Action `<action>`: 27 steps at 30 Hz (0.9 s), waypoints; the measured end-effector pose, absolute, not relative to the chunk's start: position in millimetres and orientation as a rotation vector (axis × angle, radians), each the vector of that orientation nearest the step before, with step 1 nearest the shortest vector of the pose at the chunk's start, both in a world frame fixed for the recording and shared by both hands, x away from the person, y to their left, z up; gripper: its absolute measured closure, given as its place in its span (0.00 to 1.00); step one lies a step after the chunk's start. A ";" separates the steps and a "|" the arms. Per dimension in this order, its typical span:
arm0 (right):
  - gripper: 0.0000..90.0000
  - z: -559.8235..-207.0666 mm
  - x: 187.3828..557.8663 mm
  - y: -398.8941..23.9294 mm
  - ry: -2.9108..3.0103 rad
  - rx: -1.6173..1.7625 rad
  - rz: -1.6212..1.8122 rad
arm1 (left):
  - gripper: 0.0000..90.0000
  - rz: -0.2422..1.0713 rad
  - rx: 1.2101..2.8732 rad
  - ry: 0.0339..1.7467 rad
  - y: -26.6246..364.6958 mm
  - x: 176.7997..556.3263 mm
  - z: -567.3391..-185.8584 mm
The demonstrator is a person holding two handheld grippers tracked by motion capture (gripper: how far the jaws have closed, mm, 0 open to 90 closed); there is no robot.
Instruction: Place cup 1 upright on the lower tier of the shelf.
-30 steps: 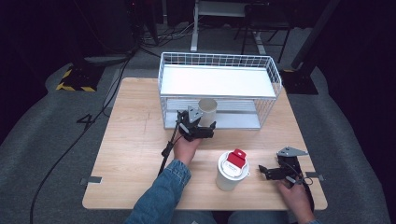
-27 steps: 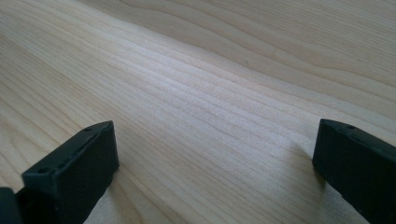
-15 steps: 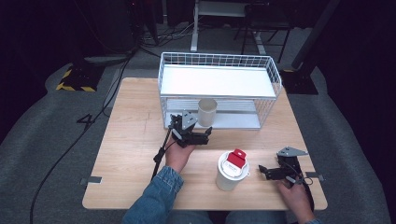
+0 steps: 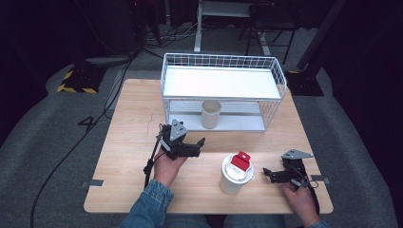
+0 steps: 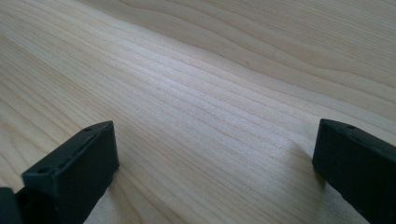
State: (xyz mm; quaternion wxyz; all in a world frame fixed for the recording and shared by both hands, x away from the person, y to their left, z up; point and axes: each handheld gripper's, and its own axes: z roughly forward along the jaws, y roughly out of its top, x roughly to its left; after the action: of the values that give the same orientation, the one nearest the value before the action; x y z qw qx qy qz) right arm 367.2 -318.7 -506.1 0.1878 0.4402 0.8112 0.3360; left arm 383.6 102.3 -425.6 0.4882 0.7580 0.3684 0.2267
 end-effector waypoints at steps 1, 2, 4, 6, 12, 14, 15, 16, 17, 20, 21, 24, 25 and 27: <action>0.00 -506.1 367.2 -318.7 2.283 1.239 0.945 | 0.02 0.552 1.846 0.893 103.9 381.7 -425.2; 0.00 -506.1 367.2 -318.7 2.283 1.238 0.945 | 0.02 0.554 1.846 0.892 105.9 379.2 -424.7; 0.00 -506.1 367.2 -318.7 2.283 1.239 0.945 | 0.02 0.545 1.839 0.890 110.6 374.2 -422.7; 0.00 -506.1 367.2 -318.7 2.283 1.239 0.945 | 0.02 0.538 1.821 0.896 114.4 370.7 -421.3; 0.00 -506.1 367.2 -318.7 2.283 1.239 0.945 | 0.02 0.503 1.828 0.917 125.0 364.0 -418.6; 0.00 -506.1 367.2 -318.7 2.283 1.239 0.945 | 0.02 0.495 1.843 0.921 128.7 359.9 -418.6; 0.00 -506.1 367.2 -318.7 2.283 1.239 0.945 | 0.02 0.485 1.852 0.920 130.1 358.4 -418.9; 0.00 -506.1 367.2 -318.7 2.283 1.239 0.945 | 0.02 0.481 1.860 0.927 131.3 355.8 -419.6; 0.00 -506.1 367.2 -318.7 2.283 1.239 0.945 | 0.02 0.493 1.880 0.924 134.0 352.3 -420.7; 0.00 -506.1 367.2 -318.7 2.283 1.239 0.945 | 0.02 0.497 1.885 0.937 139.0 346.0 -422.5; 0.00 -506.1 367.2 -318.7 2.283 1.239 0.945 | 0.02 0.495 1.881 0.943 140.4 344.3 -422.8; 0.00 -506.1 367.2 -318.7 2.283 1.239 0.945 | 0.02 0.494 1.882 0.944 145.4 337.9 -423.5; 0.00 -506.1 367.2 -318.7 2.283 1.239 0.945 | 0.03 0.494 1.885 0.947 146.3 336.0 -423.8; 0.00 -506.1 367.2 -318.7 2.283 1.239 0.945 | 0.03 0.494 1.896 0.943 147.8 333.4 -424.4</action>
State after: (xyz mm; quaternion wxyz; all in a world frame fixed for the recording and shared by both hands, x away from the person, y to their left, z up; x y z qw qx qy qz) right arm 367.2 -318.7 -506.1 0.1876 0.4402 0.8113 0.3359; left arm 333.4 147.8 -424.4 0.4648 0.7720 0.3840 0.2013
